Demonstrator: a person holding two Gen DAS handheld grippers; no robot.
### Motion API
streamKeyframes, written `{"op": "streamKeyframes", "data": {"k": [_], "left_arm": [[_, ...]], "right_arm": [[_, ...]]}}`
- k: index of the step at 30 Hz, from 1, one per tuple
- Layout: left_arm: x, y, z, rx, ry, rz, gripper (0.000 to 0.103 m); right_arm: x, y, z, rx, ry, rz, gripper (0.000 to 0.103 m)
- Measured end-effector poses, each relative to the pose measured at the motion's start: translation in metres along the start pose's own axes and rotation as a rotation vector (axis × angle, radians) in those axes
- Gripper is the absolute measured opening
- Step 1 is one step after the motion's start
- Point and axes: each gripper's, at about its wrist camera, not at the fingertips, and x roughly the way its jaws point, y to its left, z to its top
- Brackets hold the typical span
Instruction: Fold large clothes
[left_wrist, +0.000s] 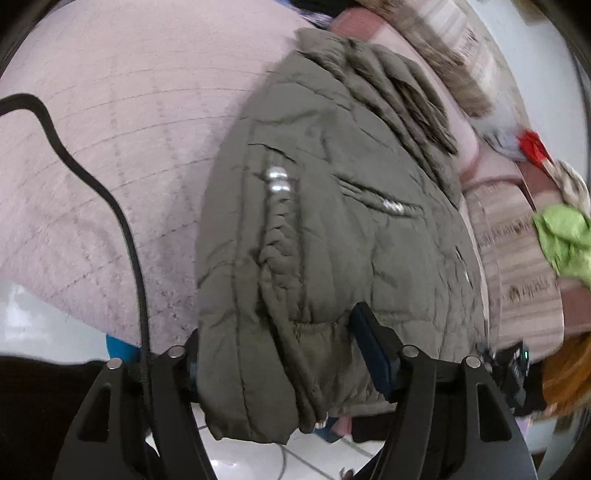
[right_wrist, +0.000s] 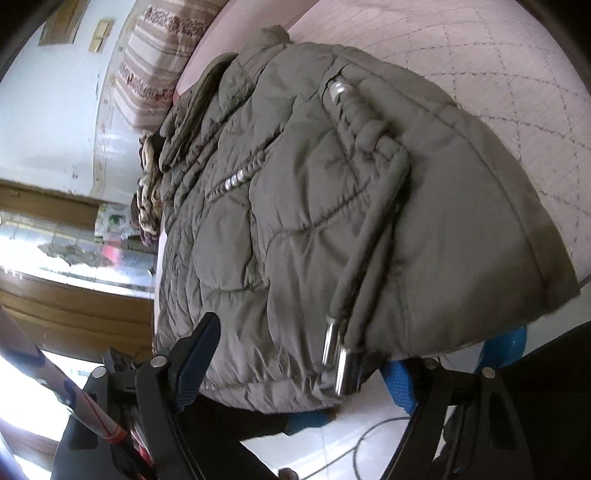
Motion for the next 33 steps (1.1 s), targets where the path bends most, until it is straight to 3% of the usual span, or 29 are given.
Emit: {"op": "streamKeyframes", "data": {"k": [1, 2, 3, 6, 10, 15, 19, 25, 33], "left_arm": [[0.000, -0.002, 0.000, -0.016, -0.010, 0.036, 0.047], [0.000, -0.004, 0.000, -0.018, -0.013, 0.071, 0.040], [-0.001, -0.009, 0.000, -0.014, -0.014, 0.086, 0.026], [-0.017, -0.032, -0.001, 0.042, -0.062, 0.123, 0.016], [-0.051, -0.052, -0.007, 0.104, -0.135, 0.119, 0.014], [-0.080, -0.057, -0.018, 0.156, -0.150, 0.075, 0.014], [-0.077, -0.060, -0.006, 0.172, -0.149, 0.094, 0.014], [-0.093, -0.087, 0.041, 0.163, -0.255, 0.090, 0.015], [-0.088, -0.164, 0.145, 0.232, -0.387, 0.201, 0.015]], "right_arm": [[0.000, 0.001, 0.002, 0.002, -0.007, -0.014, 0.068], [0.000, 0.002, 0.003, 0.000, -0.014, -0.029, 0.050], [0.000, 0.003, 0.003, -0.002, -0.019, -0.045, 0.033], [-0.003, 0.007, 0.003, 0.000, -0.040, -0.056, 0.020], [-0.026, 0.027, -0.002, -0.063, -0.080, -0.033, 0.016], [-0.066, 0.053, -0.014, -0.133, -0.111, 0.023, 0.016], [-0.072, 0.069, -0.014, -0.192, -0.102, -0.017, 0.016], [-0.073, 0.112, 0.019, -0.276, -0.142, -0.017, 0.016], [-0.065, 0.189, 0.109, -0.368, -0.252, -0.058, 0.016]]}}
